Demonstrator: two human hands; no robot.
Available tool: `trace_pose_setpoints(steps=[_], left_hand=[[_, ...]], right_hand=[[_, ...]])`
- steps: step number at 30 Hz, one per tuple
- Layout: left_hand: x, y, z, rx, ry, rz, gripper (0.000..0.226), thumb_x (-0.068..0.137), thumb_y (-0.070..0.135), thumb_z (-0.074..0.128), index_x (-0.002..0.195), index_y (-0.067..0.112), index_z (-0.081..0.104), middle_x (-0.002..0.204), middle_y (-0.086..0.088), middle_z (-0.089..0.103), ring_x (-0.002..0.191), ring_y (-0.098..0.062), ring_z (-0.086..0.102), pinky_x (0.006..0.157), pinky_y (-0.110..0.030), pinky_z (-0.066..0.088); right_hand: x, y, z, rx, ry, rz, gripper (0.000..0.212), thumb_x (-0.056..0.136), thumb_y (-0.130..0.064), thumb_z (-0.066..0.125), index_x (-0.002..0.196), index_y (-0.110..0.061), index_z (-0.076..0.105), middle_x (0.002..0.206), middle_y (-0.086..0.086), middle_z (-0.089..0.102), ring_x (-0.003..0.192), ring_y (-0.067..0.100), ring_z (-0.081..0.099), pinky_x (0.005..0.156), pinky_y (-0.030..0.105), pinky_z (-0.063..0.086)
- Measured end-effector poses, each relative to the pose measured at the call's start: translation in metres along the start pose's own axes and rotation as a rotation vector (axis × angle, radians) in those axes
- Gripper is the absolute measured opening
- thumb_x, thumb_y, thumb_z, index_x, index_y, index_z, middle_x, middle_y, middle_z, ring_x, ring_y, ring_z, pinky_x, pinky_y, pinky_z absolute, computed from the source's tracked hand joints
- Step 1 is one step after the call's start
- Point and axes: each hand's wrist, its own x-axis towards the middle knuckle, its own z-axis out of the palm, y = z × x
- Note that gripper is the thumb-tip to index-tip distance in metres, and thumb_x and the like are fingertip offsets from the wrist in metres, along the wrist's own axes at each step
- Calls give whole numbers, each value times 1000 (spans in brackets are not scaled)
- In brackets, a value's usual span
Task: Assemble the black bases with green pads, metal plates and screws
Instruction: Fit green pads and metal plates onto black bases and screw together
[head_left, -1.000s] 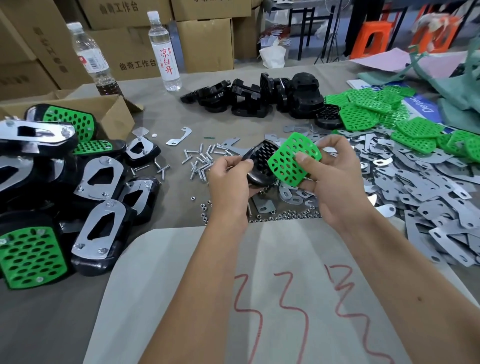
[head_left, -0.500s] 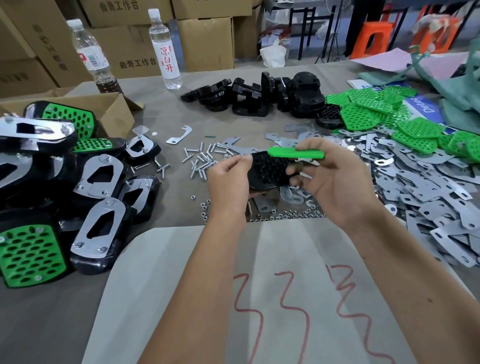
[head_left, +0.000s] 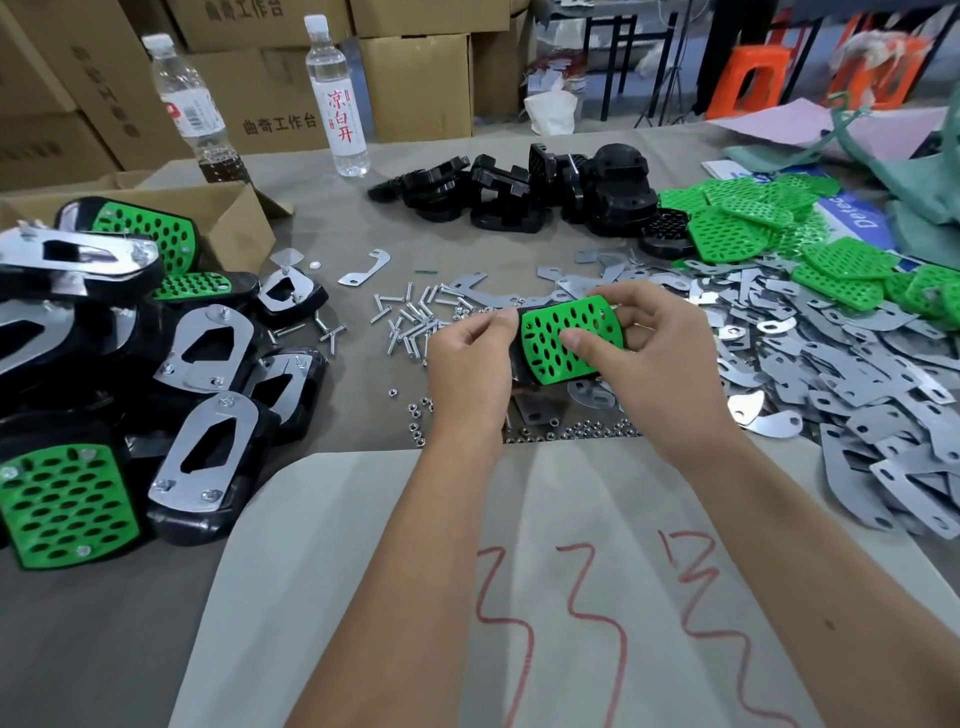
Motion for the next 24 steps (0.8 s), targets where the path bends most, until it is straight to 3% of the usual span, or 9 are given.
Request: trace_pose_setpoints(steps=[3,8,17,20,22,24], left_hand=[[0,0,0,10,14,6,40,99,15,65,61,24,76,79,-9,69,81,-30,67,86,-65,58],[-2,-2,0,45,2,40,27,100,16,64,79,16,81,92,-18,78,98,-44,73,82,-60,62],[-2,-5,-2,117,-4,107,28,98,24,64,78,8,76,93,-30,72,93,-51,70,80,-64,60],[-2,-3,-1,107,-16,105,29,88,32,63,80,9,78,93,-32,72,77,-38,71,81,-64,59],[-2,-4,-2,100,-19,101,30,87,31,63,81,5,77,94,-34,70,77,-29,66,83,-64,58],[0,-7,-3,78,-1,86,28,94,24,65,81,2,77,92,-32,72,82,-33,71,84,-64,59]], right_hand=[[-2,3,3,-23,67,51,34,79,-26,91,105,-26,69,85,-3,77,79,19,77,69,44,65],[0,5,3,36,58,74,34,79,-26,90,106,-23,69,87,-2,78,80,18,78,70,43,66],[1,1,1,24,-31,-23,31,82,-17,88,104,-26,69,89,-2,78,83,16,77,71,38,66],[1,5,1,112,27,29,31,84,-15,86,108,-21,69,88,-6,78,82,12,76,68,30,64],[3,6,-1,140,28,43,30,85,-14,86,109,-22,68,89,-8,78,82,10,76,67,25,61],[5,5,-4,139,-21,40,31,84,-13,86,107,-23,68,92,-8,78,84,11,77,68,24,61]])
